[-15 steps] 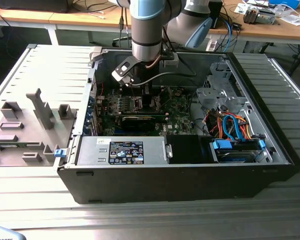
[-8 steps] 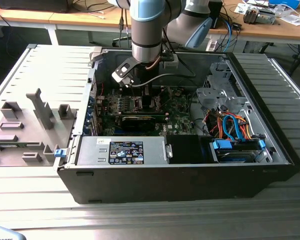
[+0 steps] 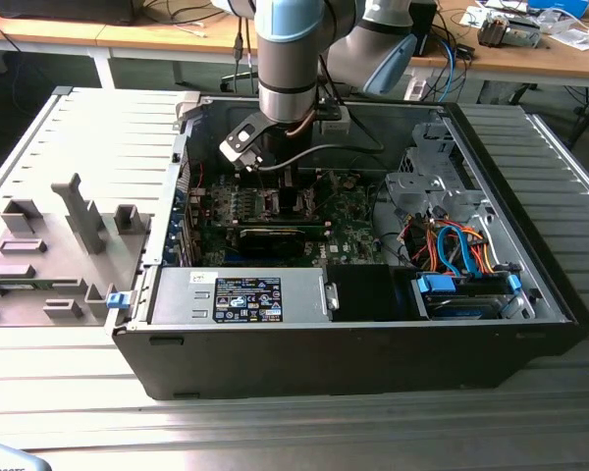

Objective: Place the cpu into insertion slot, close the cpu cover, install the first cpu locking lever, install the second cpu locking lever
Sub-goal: 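Place the cpu into insertion slot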

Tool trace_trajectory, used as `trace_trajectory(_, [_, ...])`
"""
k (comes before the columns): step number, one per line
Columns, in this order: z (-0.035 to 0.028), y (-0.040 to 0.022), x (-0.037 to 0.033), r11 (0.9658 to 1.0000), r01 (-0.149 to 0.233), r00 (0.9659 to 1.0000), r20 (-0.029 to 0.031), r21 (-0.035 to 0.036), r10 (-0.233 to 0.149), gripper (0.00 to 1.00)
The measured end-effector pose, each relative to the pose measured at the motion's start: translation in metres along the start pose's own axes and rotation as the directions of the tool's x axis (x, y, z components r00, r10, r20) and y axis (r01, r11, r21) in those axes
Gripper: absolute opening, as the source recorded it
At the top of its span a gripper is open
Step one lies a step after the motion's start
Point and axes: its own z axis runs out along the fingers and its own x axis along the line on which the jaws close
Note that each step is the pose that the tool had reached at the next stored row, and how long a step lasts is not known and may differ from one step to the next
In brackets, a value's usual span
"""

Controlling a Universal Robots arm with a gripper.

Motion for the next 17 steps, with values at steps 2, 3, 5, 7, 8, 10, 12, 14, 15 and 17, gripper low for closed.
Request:
trace_trajectory(2, [0.0,0.0,0.0,1.0,0.0,1.0,0.0,0.0,0.0,0.54])
trace_trajectory(3, [0.0,0.0,0.0,1.0,0.0,1.0,0.0,0.0,0.0,0.54])
trace_trajectory(5, [0.0001,0.0001,0.0001,1.0,0.0,1.0,-0.0003,-0.0005,0.0,0.54])
trace_trajectory(7, [0.0005,0.0002,0.0003,1.0,0.0,1.0,-0.001,-0.0008,0.0,0.62])
trace_trajectory(8, [0.0002,0.0001,0.0001,1.0,0.0,1.0,-0.0005,-0.0004,0.0,0.62])
trace_trajectory(10, [0.0,0.0,0.0,1.0,0.0,1.0,-0.0001,-0.0001,0.0,0.62])
trace_trajectory(12, [0.0001,0.0,0.0,1.0,0.0,1.0,-0.0002,-0.0001,0.0,0.62])
trace_trajectory(14, [0.0,-0.0001,-0.0015,1.0,-0.001,1.0,0.0,0.0,0.001,0.62])
trace_trajectory(15, [0.0001,0.0001,-0.0027,1.0,-0.001,1.0,-0.0001,-0.0001,0.001,0.62])
trace_trajectory(17, [0.0002,0.0015,-0.0038,1.0,-0.002,1.0,-0.0002,0.0001,0.002,0.62])
